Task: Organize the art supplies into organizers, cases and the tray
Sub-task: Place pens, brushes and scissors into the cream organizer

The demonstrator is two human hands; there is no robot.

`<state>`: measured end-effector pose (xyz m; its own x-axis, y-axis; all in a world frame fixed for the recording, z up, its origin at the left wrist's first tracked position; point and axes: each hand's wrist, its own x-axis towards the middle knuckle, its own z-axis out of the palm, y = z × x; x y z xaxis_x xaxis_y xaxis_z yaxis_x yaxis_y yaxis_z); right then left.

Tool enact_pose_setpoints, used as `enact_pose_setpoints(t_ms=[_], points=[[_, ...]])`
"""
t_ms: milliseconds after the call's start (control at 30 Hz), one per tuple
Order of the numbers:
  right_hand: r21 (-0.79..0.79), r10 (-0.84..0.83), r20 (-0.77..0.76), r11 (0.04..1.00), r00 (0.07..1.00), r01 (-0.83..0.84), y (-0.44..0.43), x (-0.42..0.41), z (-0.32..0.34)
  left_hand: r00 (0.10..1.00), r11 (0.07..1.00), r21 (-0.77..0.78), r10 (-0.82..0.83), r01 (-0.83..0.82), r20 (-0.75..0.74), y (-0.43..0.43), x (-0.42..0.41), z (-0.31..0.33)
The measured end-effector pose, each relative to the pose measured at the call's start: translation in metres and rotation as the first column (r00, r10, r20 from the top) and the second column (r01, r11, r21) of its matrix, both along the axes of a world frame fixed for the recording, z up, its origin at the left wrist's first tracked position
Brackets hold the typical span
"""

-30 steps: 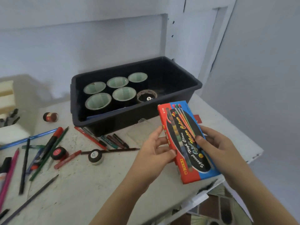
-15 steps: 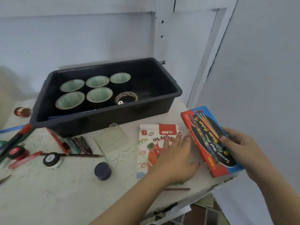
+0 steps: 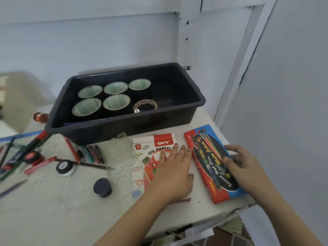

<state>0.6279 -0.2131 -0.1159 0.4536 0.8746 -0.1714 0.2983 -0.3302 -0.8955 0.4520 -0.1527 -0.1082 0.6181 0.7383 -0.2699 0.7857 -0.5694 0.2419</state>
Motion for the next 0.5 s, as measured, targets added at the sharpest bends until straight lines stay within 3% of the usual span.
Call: enact_pose_setpoints(t_ms=[167, 367, 500], points=[[-0.012, 0.037, 0.231, 0.999, 0.972, -0.035, 0.003, -0.012, -0.001, 0.999, 0.999, 0.030, 0.021, -0.020, -0.035, 0.000, -0.006, 0.001], [-0.150, 0.127, 0.620, 0.988, 0.774, -0.043, 0.003, -0.018, -0.005, 0.999, 0.999, 0.019, 0.035, -0.035, 0.002, -0.003, -0.002, 0.002], [-0.193, 0.157, 0.693, 0.981, 0.704, -0.029, 0.002, -0.023, 0.006, 0.995, 0.998, -0.014, 0.054, -0.053, 0.088, -0.004, -0.003, 0.004]])
